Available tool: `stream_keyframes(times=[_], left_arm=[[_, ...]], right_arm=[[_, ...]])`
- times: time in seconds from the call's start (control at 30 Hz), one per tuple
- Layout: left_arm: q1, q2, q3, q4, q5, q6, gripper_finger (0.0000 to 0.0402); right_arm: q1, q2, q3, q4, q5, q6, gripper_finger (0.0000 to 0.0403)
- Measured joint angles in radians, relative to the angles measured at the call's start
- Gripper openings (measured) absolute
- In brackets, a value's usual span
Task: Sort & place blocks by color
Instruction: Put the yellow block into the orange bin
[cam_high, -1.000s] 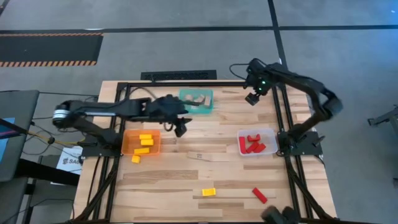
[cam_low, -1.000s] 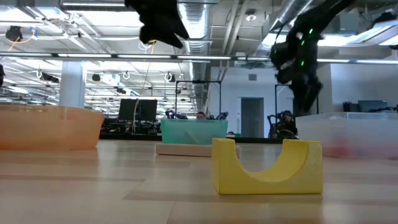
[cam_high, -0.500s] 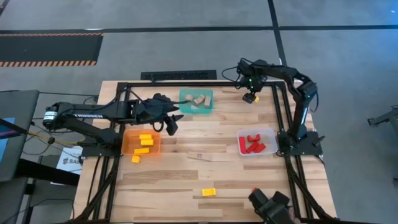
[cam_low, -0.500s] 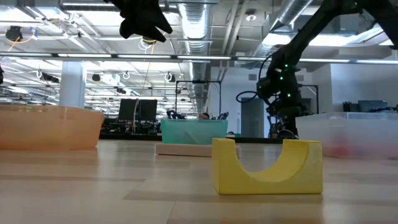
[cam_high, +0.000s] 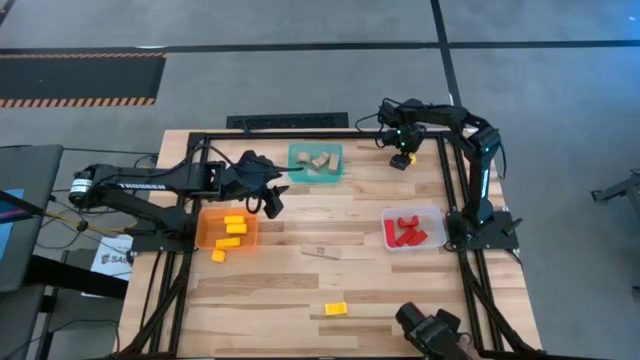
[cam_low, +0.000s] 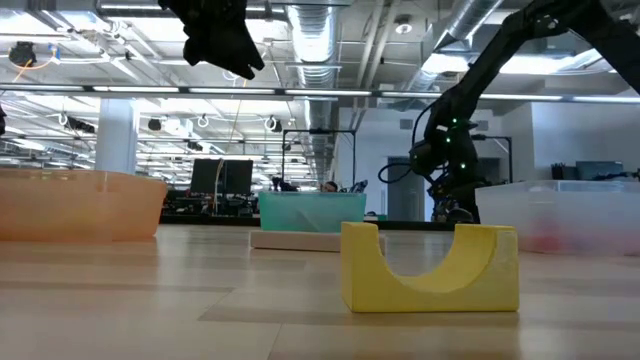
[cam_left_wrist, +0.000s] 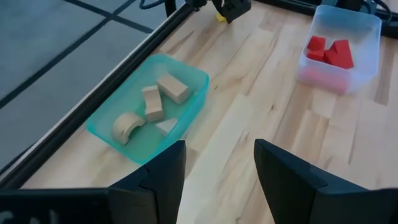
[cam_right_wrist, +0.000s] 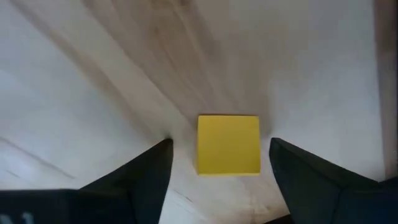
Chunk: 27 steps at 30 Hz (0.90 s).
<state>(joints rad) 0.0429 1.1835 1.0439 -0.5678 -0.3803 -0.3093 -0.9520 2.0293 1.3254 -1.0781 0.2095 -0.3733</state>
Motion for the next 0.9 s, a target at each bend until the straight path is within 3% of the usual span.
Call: stream_keyframes(times=[0.13, 0.33, 0.5, 0.63, 0.77, 0.9], left_arm=[[0.001, 0.000, 0.000, -0.004, -0.002, 0.017, 0.0178], [0.012, -0.050, 0.000, -0.090, -0.059, 0.055, 0.0178], [0.081, -0.178, 0.000, -0.196, -0.099, 0.057, 0.0178], [0.180, -0.282, 0.000, -0.242, -0.100, 0.057, 0.0178], [0.282, -0.344, 0.000, -0.281, -0.093, 0.060, 0.0178], [0.358, -0.369, 0.000, -0.283, -0.039, 0.035, 0.0178]], right_arm=[[-0.001, -0.003, -0.002, -0.002, -0.002, 0.000, 0.0242], [-0.005, -0.006, -0.004, -0.045, -0.032, 0.028, 0.0113], [0.019, -0.072, -0.008, -0.009, -0.212, 0.070, 0.0111], [0.106, -0.170, -0.006, 0.120, -0.394, 0.180, 0.0111], [0.267, -0.271, -0.006, 0.369, -0.514, 0.319, 0.0111], [0.487, -0.309, -0.006, 0.695, -0.529, 0.441, 0.0111]])
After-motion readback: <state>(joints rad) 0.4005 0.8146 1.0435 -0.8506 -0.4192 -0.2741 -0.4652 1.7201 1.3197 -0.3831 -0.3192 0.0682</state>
